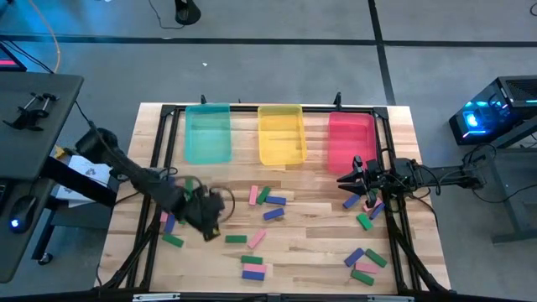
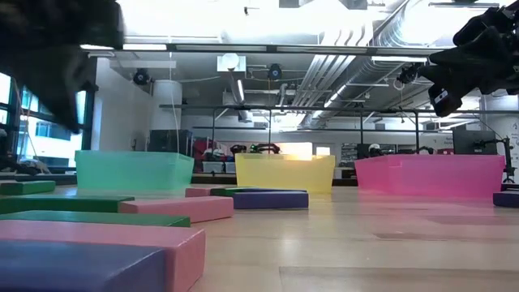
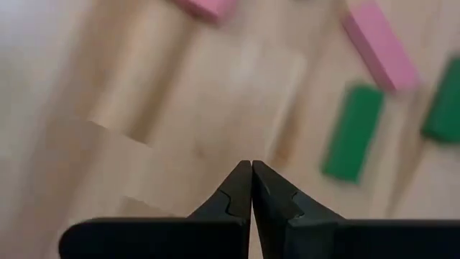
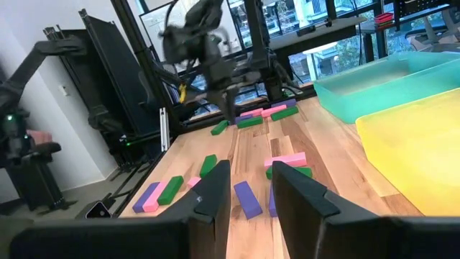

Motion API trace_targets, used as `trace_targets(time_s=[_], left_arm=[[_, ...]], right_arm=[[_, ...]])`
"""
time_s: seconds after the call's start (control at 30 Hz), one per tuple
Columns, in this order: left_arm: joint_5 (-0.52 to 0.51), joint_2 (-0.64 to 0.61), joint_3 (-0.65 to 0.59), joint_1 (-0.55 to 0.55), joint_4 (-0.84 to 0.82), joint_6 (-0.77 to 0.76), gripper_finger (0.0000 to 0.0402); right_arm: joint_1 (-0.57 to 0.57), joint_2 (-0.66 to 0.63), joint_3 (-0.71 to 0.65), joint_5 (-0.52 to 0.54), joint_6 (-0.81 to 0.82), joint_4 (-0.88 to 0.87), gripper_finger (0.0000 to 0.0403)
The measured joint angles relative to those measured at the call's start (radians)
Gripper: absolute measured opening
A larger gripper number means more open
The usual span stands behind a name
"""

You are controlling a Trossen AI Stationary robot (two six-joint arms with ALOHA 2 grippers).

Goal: Sort blocks
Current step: Put the pink wooden block into the blue bin

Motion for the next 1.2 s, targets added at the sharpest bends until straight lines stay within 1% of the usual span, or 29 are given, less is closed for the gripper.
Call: trace_targets(time_s=[0.1,0.17,0.3,0.33,0.4,0.5,0.57,0.63,0.7,0.77,0.87,1.0,1.07,1.2], left_arm=[[0.028,0.052,0.0,-0.078,0.029,-0.02,0.0006],[0.029,0.08,0.0,-0.124,0.039,-0.021,0.0017],[0.014,0.118,0.0,-0.193,0.058,-0.012,0.006],[-0.003,0.126,0.0,-0.207,0.059,-0.012,0.0075],[-0.082,0.141,0.0,-0.226,0.073,-0.024,0.0107],[-0.254,0.164,-0.005,-0.232,0.115,-0.029,0.0158],[-0.393,0.171,-0.02,-0.218,0.161,-0.056,0.019],[-0.509,0.172,-0.051,-0.188,0.254,-0.099,0.0216],[-0.573,0.173,-0.091,-0.146,0.371,-0.105,0.0233],[-0.611,0.173,-0.133,-0.095,0.51,-0.085,0.0243],[-0.641,0.2,-0.171,-0.017,0.735,0.015,0.0247],[-0.647,0.285,-0.176,0.069,0.934,0.162,0.0248],[-0.647,0.329,-0.176,0.108,0.979,0.176,0.0248],[-0.641,0.385,-0.176,0.183,0.98,0.074,0.0248]], right_arm=[[0.0,0.0,0.0,0.0,0.0,0.0,0.0089],[0.0,0.0,0.0,0.0,0.0,0.0,0.0089],[0.0,0.0,0.0,0.0,0.0,0.0,0.0089],[0.0,0.0,0.0,0.0,0.0,0.0,0.0089],[0.0,0.0,0.0,0.0,0.0,0.0,0.0089],[0.0,0.0,0.0,0.0,0.0,0.0,0.0089],[0.0,0.0,0.0,0.0,0.0,0.0,0.0089],[0.0,0.0,0.0,0.0,0.0,0.0,0.0089],[0.0,0.0,0.0,0.0,0.0,0.0,0.0089],[0.0,0.0,0.0,0.0,0.0,0.0,0.0089],[0.0,0.0,0.0,0.0,0.0,0.0,0.0089],[0.0,0.0,0.0,0.0,0.0,0.0,0.0089],[0.0,0.0,0.0,0.0,0.0,0.0,0.0089],[0.0,0.0,0.0,0.0,0.0,0.0,0.0089]])
